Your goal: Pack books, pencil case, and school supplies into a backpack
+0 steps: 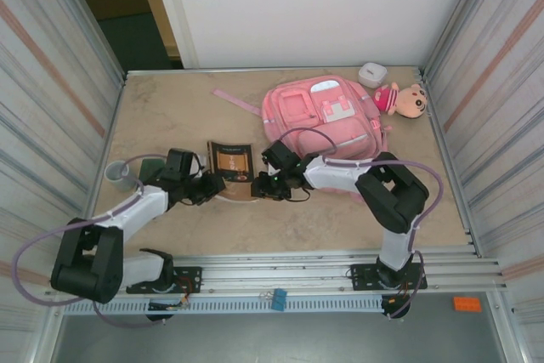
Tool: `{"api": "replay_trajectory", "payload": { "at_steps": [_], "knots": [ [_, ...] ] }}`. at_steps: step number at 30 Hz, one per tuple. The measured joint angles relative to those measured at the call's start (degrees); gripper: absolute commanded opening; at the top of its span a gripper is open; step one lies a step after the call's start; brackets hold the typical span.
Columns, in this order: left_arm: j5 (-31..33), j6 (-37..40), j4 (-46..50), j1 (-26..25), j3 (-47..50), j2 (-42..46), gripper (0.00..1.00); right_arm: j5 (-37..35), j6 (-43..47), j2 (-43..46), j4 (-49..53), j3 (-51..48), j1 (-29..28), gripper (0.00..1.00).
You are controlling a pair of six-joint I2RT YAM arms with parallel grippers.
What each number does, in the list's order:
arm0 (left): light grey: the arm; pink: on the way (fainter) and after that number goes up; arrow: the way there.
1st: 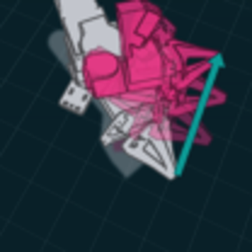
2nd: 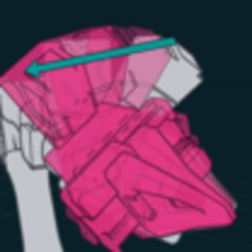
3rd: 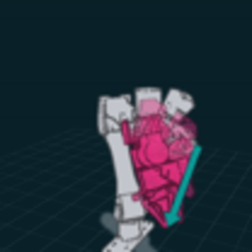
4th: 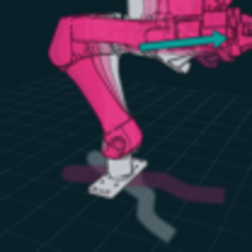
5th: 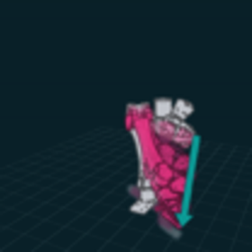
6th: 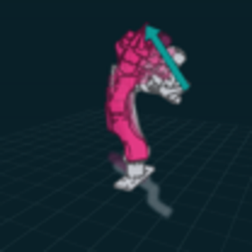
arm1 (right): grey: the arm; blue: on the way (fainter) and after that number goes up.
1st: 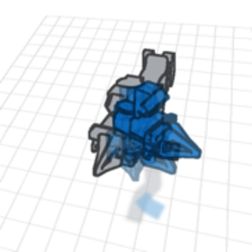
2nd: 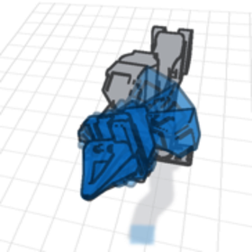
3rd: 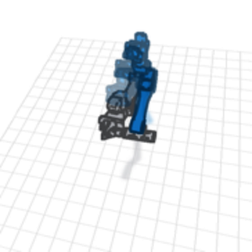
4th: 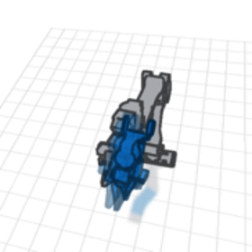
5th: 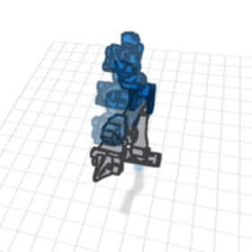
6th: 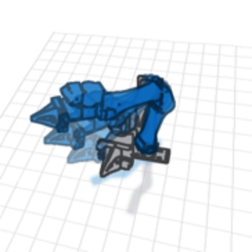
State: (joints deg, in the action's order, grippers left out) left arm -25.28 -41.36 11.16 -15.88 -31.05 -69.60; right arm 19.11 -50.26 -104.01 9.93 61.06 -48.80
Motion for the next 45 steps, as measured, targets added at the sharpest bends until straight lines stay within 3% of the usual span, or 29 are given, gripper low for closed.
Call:
{"api": "replay_trajectory", "payload": {
  "at_steps": [7, 13, 19, 22, 29, 40, 43, 45],
  "knots": [
    [2.19, 8.31, 4.11, -1.88, -4.42, 11.67, 0.12, -8.55, 5.25, 14.95, 1.18, -1.46, -0.39, 0.50],
    [-2.84, 14.75, -1.90, -3.98, -7.98, 16.46, 0.11, -17.99, 13.38, 31.47, -0.33, -5.14, -0.85, 0.55],
    [-13.84, 15.45, -13.79, -5.66, -10.54, 15.19, 0.11, -20.11, 19.78, 50.66, -5.11, -15.19, 2.40, 0.87],
    [-19.45, 12.61, -21.88, -6.64, -11.72, 12.09, 0.11, -15.47, 20.63, 57.77, -7.17, -18.69, 7.37, 0.95],
    [-25.94, 7.61, -32.44, -10.19, -12.90, 8.72, 0.12, 1.14, 16.11, 62.82, -12.31, -21.99, 18.18, 0.97],
    [-29.18, 5.46, -35.23, -15.76, -18.03, 7.87, 0.13, 18.47, 8.07, 53.22, -28.24, -22.23, 19.21, 1.00],
    [-29.07, 5.29, -35.34, -15.76, -18.03, 7.78, 0.13, 22.73, 6.88, 52.70, -31.82, -22.23, 19.21, 0.96],
    [-28.48, 5.46, -34.77, -15.76, -18.03, 7.76, 0.13, 24.87, 6.64, 53.27, -33.55, -22.23, 19.19, 0.88]
  ]
}}
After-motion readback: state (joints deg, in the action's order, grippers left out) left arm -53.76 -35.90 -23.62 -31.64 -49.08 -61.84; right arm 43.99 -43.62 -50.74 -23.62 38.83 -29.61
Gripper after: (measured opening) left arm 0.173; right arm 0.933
